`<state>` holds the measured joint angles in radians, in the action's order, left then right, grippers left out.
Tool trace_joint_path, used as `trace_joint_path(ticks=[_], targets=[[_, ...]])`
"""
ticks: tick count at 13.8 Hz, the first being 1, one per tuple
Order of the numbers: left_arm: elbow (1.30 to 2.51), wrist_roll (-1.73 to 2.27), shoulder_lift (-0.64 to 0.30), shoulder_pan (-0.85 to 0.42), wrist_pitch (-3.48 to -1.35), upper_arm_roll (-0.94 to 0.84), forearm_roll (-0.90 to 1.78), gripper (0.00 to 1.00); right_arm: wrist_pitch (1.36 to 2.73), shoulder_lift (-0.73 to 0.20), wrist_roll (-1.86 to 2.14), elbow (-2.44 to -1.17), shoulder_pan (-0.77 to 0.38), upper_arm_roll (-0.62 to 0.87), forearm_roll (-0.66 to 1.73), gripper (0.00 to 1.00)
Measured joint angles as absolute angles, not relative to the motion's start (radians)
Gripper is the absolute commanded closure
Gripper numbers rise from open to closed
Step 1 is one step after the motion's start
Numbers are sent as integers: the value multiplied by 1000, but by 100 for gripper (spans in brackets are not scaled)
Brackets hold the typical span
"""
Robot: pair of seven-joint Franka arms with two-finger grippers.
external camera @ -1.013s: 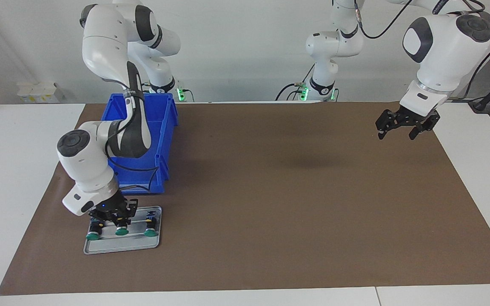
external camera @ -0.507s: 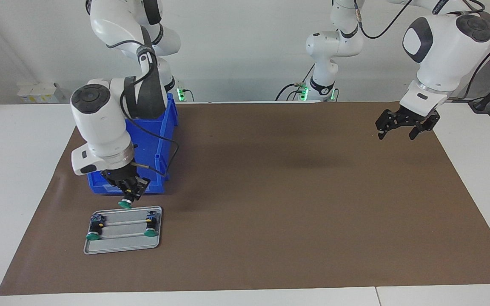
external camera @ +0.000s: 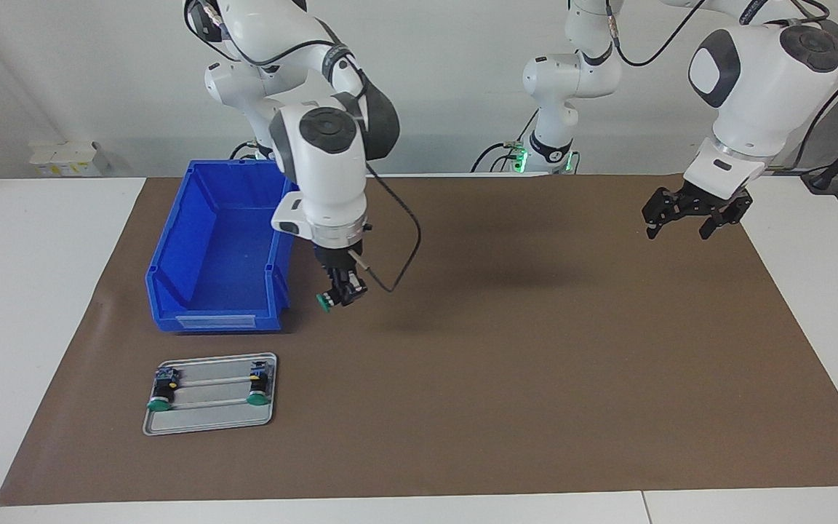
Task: Place and press button with both arms
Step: 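Carry the green button with the right gripper to the table middle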
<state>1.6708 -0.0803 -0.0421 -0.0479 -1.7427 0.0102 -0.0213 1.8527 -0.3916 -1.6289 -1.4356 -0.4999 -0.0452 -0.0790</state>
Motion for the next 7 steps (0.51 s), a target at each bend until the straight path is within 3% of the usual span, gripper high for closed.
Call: trace_joint_path(ticks=[4, 7], targets=[[1671, -80, -42, -48, -1743, 10, -21, 0, 1895, -430, -2005, -1445, -640, -44, -79, 100], [1671, -80, -42, -48, -1743, 10, -21, 0, 1928, -508, -2237, -1431, -733, -44, -80, 100]])
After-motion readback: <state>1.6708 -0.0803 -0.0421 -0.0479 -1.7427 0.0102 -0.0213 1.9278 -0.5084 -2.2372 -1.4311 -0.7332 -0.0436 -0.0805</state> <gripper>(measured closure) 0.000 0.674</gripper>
